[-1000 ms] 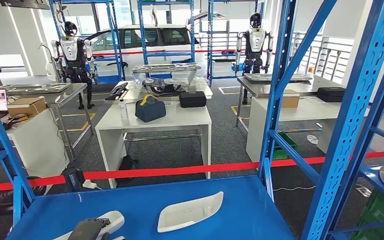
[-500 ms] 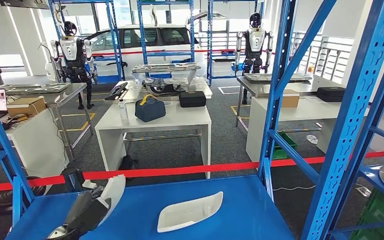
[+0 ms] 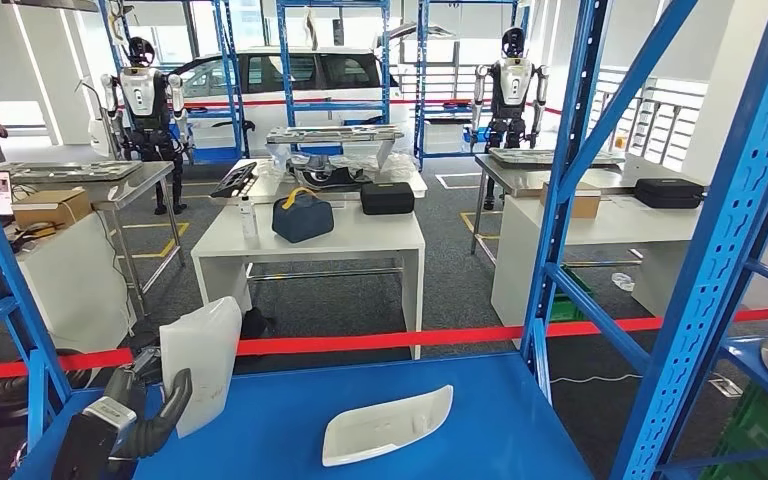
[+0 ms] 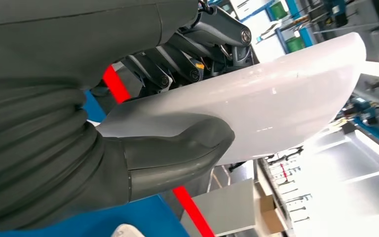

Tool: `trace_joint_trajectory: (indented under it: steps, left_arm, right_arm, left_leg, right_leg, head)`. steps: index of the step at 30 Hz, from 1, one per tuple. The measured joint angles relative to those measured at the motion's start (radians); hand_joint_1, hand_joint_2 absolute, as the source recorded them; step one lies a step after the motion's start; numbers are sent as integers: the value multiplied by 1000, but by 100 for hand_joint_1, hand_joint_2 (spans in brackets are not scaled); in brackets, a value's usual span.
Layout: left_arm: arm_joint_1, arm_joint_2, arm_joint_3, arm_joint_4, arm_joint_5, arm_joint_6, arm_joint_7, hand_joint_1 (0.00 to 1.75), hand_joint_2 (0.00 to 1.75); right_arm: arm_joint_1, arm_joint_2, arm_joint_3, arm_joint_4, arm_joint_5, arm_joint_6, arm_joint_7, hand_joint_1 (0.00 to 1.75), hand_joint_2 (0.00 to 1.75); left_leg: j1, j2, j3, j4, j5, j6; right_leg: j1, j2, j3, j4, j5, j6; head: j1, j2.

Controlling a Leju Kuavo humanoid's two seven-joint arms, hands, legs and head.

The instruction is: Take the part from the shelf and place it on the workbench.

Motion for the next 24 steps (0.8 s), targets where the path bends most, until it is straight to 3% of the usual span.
trace_joint_trajectory:
  steps: [2,3,4,6,8,9,12,14,17,18,19,20,22,24]
  left_arm:
    - [20,0,0,-30,5,-6,0,175,175]
    - [30,-1,0,-41,6,-8,0,175,175]
    - [38,-1,0,-50,7,-8,0,175,175]
    - [46,-2,0,-67,8,-10,1,175,175]
    - [50,-3,0,-89,8,-15,4,175,175]
    - [54,-3,0,-102,9,-18,7,175,175]
    - [72,-4,0,-139,14,-25,18,175,175]
    - [84,-2,0,-157,16,-26,21,175,175]
    - [103,-1,2,-174,21,-26,25,175,175]
    - [113,0,3,-179,26,-26,24,175,175]
    - [123,1,5,-183,33,-26,23,175,175]
    - [131,3,9,-188,41,-27,21,175,175]
    - [139,5,15,-200,51,-29,17,175,175]
    - [141,6,20,-212,55,-31,14,175,175]
  right_arm:
    - [0,0,-4,0,-1,1,-2,0,0]
    - [1,-1,-5,0,-1,1,-2,0,0]
    - [1,-2,-6,0,-1,1,-1,0,0]
    - [0,-4,-6,0,-2,0,-1,0,0]
    - [-1,-6,-6,0,-2,-2,-1,0,0]
    - [-2,-7,-6,0,-2,-3,-1,0,0]
    - [-2,-12,-6,0,-2,-5,-5,0,0]
    - [-1,-15,-6,0,-2,-6,-14,0,0]
    - [1,-22,-6,0,-1,-7,-31,0,0]
    - [2,-24,-6,0,0,-5,-35,0,0]
    - [3,-26,-6,0,0,-3,-37,0,0]
    - [5,-27,-6,0,1,-1,-37,0,0]
    - [6,-27,-6,0,1,0,-36,0,0]
    - [7,-27,-6,0,1,0,-36,0,0]
  left_leg:
    - [2,3,-7,4,1,1]
    - [3,5,-12,8,2,0]
    - [5,5,-17,13,3,-2]
    - [10,6,-30,25,5,-8]
    - [13,3,-42,37,8,-21]
    - [12,2,-46,41,11,-27]
    - [12,-3,-52,42,21,-50]
    - [14,0,-68,75,-20,-64]
    - [18,6,-117,253,-153,-78]
    - [18,7,-123,303,-175,-80]
    - [18,7,-114,322,-175,-80]
    - [18,7,-84,301,-157,-77]
    - [16,7,17,168,-120,-64]
    - [10,8,98,45,-116,-52]
  right_leg:
    - [-6,-1,-54,131,-65,7]
    - [-9,-1,-69,170,-75,10]
    - [-11,-1,-66,173,-66,13]
    - [-16,-1,-3,62,-9,20]
    - [-16,2,56,-44,33,18]
    - [-16,5,65,-67,38,12]
    - [-16,5,51,-74,48,-15]
    - [-17,2,38,-77,65,-31]
    - [-16,-3,6,-77,91,-39]
    - [-15,-4,-6,-77,101,-39]
    - [-15,-4,-17,-76,109,-38]
    - [-14,-5,-28,-76,118,-37]
    - [-12,-5,-44,-76,134,-33]
    - [-11,-6,-50,-78,149,-24]
  head:
    - [0,0]
    - [0,0]
    - [0,0]
    - [0,0]
    - [1,0]
    - [1,0]
    - [0,0]
    - [-1,0]
    - [-3,0]
    - [-3,0]
    - [-3,0]
    - [-3,0]
    - [-3,0]
    - [-2,0]
